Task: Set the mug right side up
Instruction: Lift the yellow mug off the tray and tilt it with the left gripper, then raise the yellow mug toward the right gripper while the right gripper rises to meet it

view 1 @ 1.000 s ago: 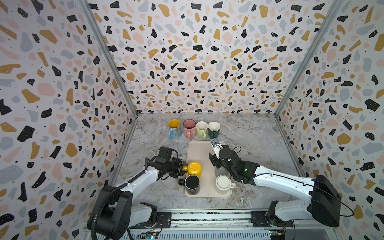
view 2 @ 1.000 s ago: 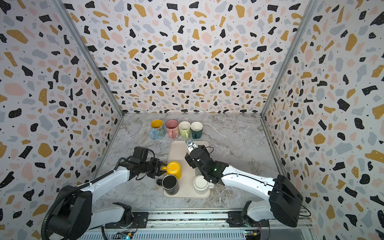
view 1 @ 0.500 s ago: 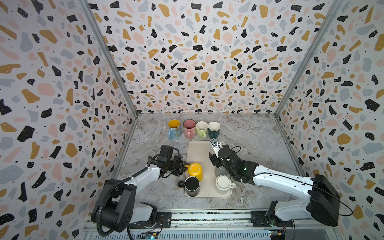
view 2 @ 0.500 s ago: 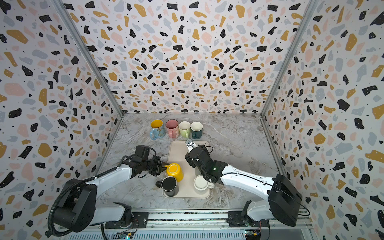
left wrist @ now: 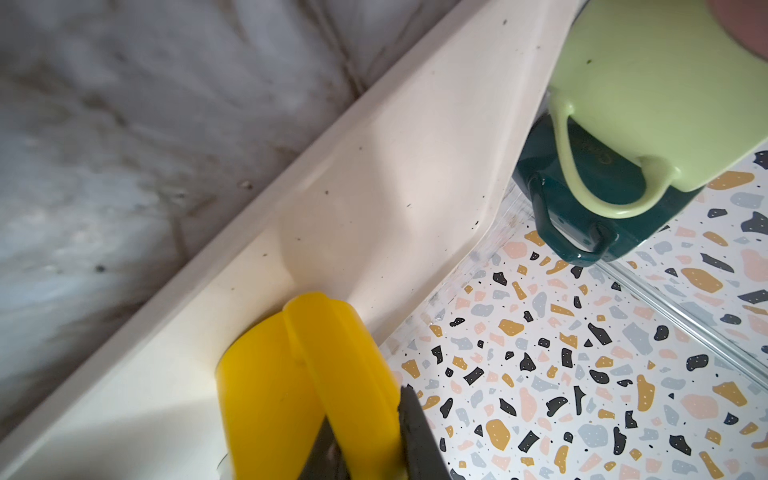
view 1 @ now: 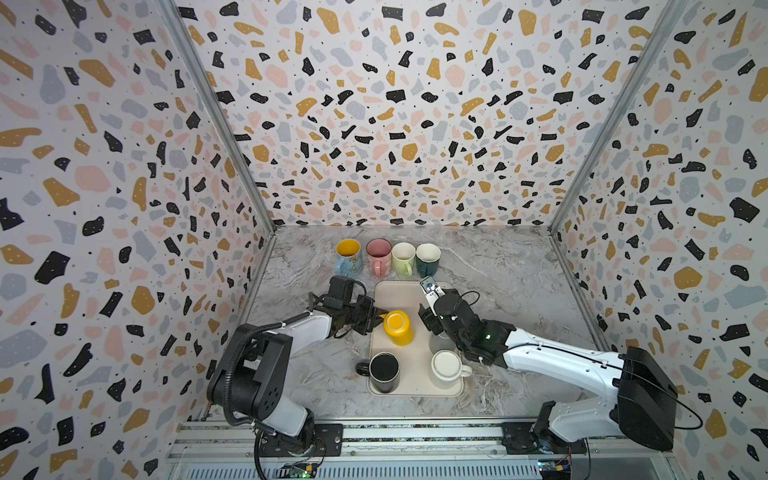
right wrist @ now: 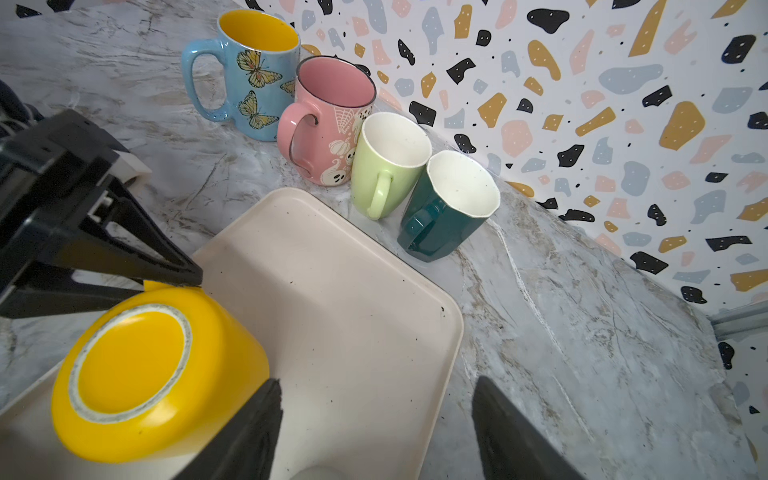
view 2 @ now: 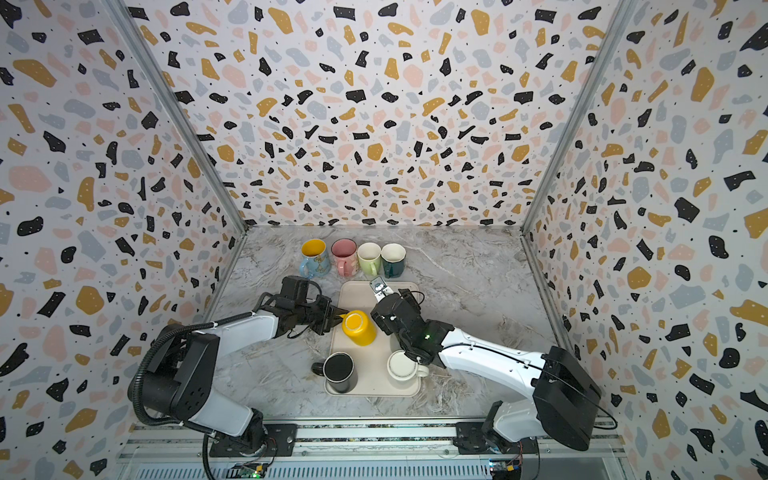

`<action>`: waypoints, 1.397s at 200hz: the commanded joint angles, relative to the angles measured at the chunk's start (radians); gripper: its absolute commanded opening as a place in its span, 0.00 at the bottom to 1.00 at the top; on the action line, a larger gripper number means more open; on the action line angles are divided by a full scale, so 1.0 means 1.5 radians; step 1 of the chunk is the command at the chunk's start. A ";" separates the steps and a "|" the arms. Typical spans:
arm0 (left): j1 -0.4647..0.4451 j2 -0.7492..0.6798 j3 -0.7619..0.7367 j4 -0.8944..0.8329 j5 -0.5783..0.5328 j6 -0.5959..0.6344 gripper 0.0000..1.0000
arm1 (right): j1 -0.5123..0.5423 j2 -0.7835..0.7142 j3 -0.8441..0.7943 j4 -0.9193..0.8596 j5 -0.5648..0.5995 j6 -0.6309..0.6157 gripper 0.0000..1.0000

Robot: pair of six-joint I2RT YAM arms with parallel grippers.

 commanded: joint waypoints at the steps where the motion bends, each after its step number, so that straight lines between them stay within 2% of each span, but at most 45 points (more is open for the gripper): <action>1: -0.001 -0.044 -0.006 0.092 -0.012 0.017 0.00 | 0.001 -0.014 0.019 -0.011 0.013 0.001 0.74; 25: -0.001 -0.087 -0.024 0.145 -0.042 0.029 0.00 | 0.002 -0.012 0.021 -0.014 0.012 0.003 0.74; 50: -0.001 -0.116 -0.022 0.152 -0.060 0.067 0.00 | 0.003 -0.012 0.022 -0.020 0.010 0.007 0.74; 89: -0.001 -0.144 0.014 0.090 -0.087 0.181 0.00 | 0.004 -0.014 0.022 -0.027 0.008 0.013 0.73; 121: -0.003 -0.183 0.046 0.013 -0.147 0.300 0.00 | 0.007 -0.016 0.022 -0.033 0.011 0.016 0.73; 169: -0.022 -0.258 0.060 0.001 -0.220 0.433 0.00 | 0.012 -0.009 0.029 -0.035 0.011 0.016 0.73; 217: -0.103 -0.322 0.062 -0.003 -0.349 0.579 0.00 | 0.017 0.005 0.039 -0.047 0.017 0.012 0.73; 279: -0.254 -0.407 0.023 0.054 -0.564 0.732 0.00 | 0.020 -0.003 0.070 -0.081 0.040 0.016 0.72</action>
